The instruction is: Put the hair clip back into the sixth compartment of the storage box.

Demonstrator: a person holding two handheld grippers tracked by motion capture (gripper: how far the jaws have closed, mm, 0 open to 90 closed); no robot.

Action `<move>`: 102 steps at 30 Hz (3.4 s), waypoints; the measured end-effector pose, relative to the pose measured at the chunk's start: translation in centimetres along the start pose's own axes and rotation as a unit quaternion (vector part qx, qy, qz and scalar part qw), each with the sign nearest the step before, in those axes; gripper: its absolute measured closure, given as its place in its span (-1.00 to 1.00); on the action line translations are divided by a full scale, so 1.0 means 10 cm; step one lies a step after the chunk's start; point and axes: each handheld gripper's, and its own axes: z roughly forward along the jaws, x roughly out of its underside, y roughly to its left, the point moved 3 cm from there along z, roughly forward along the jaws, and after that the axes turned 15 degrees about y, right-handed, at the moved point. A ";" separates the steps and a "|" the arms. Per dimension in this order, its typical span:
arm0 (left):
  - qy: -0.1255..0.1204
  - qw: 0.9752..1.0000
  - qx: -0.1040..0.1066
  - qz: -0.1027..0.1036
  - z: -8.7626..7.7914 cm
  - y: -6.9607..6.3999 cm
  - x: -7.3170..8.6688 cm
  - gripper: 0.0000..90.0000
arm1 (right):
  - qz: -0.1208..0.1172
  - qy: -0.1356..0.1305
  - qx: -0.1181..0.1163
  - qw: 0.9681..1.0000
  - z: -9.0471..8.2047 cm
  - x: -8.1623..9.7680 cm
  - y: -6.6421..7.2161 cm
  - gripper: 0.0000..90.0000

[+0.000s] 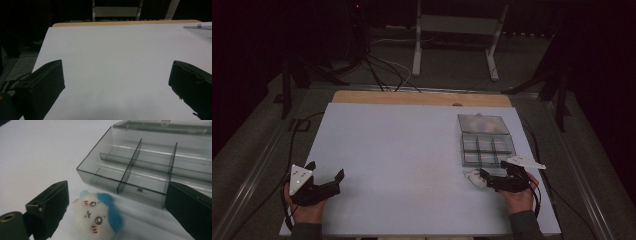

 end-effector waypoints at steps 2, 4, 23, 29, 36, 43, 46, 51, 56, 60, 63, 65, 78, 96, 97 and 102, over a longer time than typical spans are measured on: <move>0.000 1.000 0.000 0.000 0.00 0.00 0.00 -0.97 | -0.002 0.015 0.003 1.000 0.03 0.01 0.03 -0.72; 0.000 1.000 0.000 0.001 0.00 0.00 0.00 -0.97 | -0.002 0.015 0.003 1.000 0.03 0.01 0.03 -0.72; -0.001 1.000 0.000 -0.001 0.00 0.00 0.00 -0.97 | -0.015 0.089 -0.042 0.995 0.23 0.17 0.13 -0.12; -0.002 1.000 0.000 -0.001 0.00 0.00 0.00 -0.97 | -0.024 0.100 -0.053 0.993 0.25 0.19 0.19 0.05; -0.002 1.000 -0.001 -0.003 -0.01 0.00 0.00 -0.97 | -0.040 0.098 -0.060 0.993 0.24 0.18 0.23 0.24; -0.002 1.000 -0.003 -0.002 -0.01 0.00 0.00 -0.97 | -0.032 0.083 -0.076 0.993 0.19 0.16 0.20 0.29; -0.002 1.000 -0.003 -0.002 -0.01 0.00 0.00 -0.97 | -0.031 0.078 -0.080 0.993 0.16 0.15 0.20 0.29; -0.003 1.000 -0.004 -0.003 -0.01 0.00 0.00 -0.97 | -0.038 0.073 -0.084 0.993 0.13 0.14 0.22 0.29; -0.003 1.000 -0.004 -0.004 -0.01 0.00 0.00 -0.97 | -0.051 0.068 -0.087 0.993 0.10 0.12 0.25 0.29; -0.003 1.000 -0.004 -0.004 0.00 0.00 0.00 -0.97 | -0.055 0.064 -0.091 0.992 0.09 0.10 0.27 0.29; -0.003 1.000 -0.005 -0.005 0.00 0.00 0.00 -0.97 | -0.057 0.061 -0.093 0.992 0.07 0.09 0.28 0.30; -0.003 1.000 -0.005 -0.005 0.00 0.00 0.00 -0.97 | -0.057 0.058 -0.094 0.992 0.06 0.07 0.28 0.30; -0.002 1.000 -0.006 -0.005 0.00 0.01 0.01 -0.97 | -0.078 0.051 -0.108 0.990 -0.05 -0.04 0.32 0.30; -0.003 1.000 -0.007 -0.006 0.00 0.01 0.00 -0.97 | -0.095 0.036 -0.112 0.988 -0.17 -0.20 0.33 0.30; -0.002 1.000 -0.007 -0.006 0.00 0.01 0.00 -0.97 | -0.096 0.035 -0.111 0.989 -0.18 -0.22 0.33 0.30; -0.001 1.000 -0.008 -0.006 0.01 0.01 0.01 -0.97 | -0.097 0.026 -0.112 0.989 -0.25 -0.29 0.29 0.30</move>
